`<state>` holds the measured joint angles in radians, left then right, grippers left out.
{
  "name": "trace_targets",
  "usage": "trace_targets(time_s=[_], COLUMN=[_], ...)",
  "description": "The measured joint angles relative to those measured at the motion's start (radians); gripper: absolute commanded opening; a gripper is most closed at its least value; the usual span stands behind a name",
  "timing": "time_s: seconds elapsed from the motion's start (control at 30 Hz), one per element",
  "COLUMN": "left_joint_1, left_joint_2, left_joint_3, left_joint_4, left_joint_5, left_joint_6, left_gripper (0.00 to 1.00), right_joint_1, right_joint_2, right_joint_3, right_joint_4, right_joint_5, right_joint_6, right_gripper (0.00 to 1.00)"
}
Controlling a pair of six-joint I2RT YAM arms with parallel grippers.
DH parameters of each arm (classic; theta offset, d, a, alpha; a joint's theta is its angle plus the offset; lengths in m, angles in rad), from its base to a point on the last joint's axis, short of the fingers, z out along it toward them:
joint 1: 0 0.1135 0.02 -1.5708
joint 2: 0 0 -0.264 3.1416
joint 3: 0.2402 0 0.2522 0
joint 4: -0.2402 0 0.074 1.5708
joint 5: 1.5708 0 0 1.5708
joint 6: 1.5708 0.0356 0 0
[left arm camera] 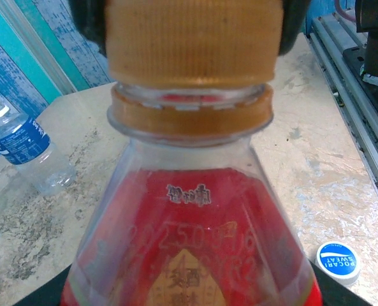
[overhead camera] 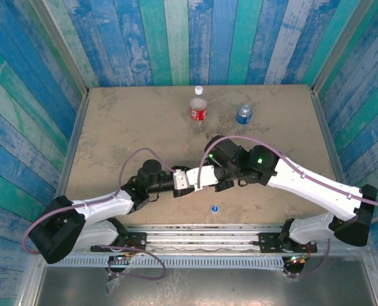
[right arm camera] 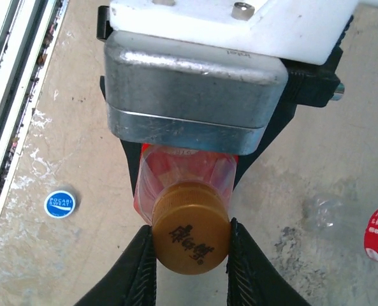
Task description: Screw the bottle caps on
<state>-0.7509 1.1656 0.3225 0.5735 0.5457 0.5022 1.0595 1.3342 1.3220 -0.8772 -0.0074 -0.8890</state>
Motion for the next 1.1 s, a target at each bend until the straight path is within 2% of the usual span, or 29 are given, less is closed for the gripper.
trace_targets(time_s=[0.1, 0.17, 0.23, 0.33, 0.37, 0.47, 0.57, 0.67, 0.73, 0.93, 1.1], left_joint_1=[0.0, 0.001, 0.006, 0.015, 0.016, 0.016, 0.016, 0.013, 0.007, 0.0, 0.0], left_joint_2=[0.0, 0.0, 0.0, 0.0, 0.0, 0.0, 0.0, 0.0, 0.0, 0.0, 0.0], left_joint_3=[0.0, 0.0, 0.0, 0.001, 0.002, 0.002, 0.002, 0.002, 0.002, 0.002, 0.002], left_joint_4=[-0.007, -0.007, -0.008, -0.02, -0.02, -0.018, -0.018, -0.017, -0.01, -0.006, -0.006], left_joint_5=[0.003, -0.002, -0.021, -0.052, -0.061, -0.08, -0.087, -0.087, -0.072, -0.037, -0.017], left_joint_6=[-0.001, -0.003, -0.008, -0.013, -0.018, -0.029, -0.03, -0.027, -0.021, -0.011, -0.003], left_gripper=[0.54, 0.54, 0.54, 0.54, 0.54, 0.54, 0.54, 0.54, 0.54, 0.54, 0.54], right_joint_1=[0.0, 0.0, 0.003, 0.007, 0.007, 0.006, 0.005, 0.004, 0.001, 0.0, 0.0], right_joint_2=[0.004, 0.004, 0.002, -0.003, -0.004, -0.006, -0.003, -0.01, -0.034, -0.173, -0.105], right_joint_3=[0.0, -0.002, -0.023, -0.059, -0.067, -0.076, -0.071, -0.073, -0.092, -0.163, -0.061], right_joint_4=[0.0, 0.011, 0.047, 0.108, 0.123, 0.145, 0.136, 0.127, 0.131, 0.114, 0.067], right_joint_5=[0.001, 0.017, 0.048, 0.088, 0.094, 0.093, 0.097, 0.087, 0.058, 0.003, 0.003], right_joint_6=[0.063, 0.185, 0.373, 0.747, 0.89, 1.161, 1.263, 1.175, 1.023, 0.482, 0.159], right_gripper=[0.14, 0.11, 0.06, 0.05, 0.05, 0.1, 0.23, 0.44, 0.5, 0.57, 0.49])
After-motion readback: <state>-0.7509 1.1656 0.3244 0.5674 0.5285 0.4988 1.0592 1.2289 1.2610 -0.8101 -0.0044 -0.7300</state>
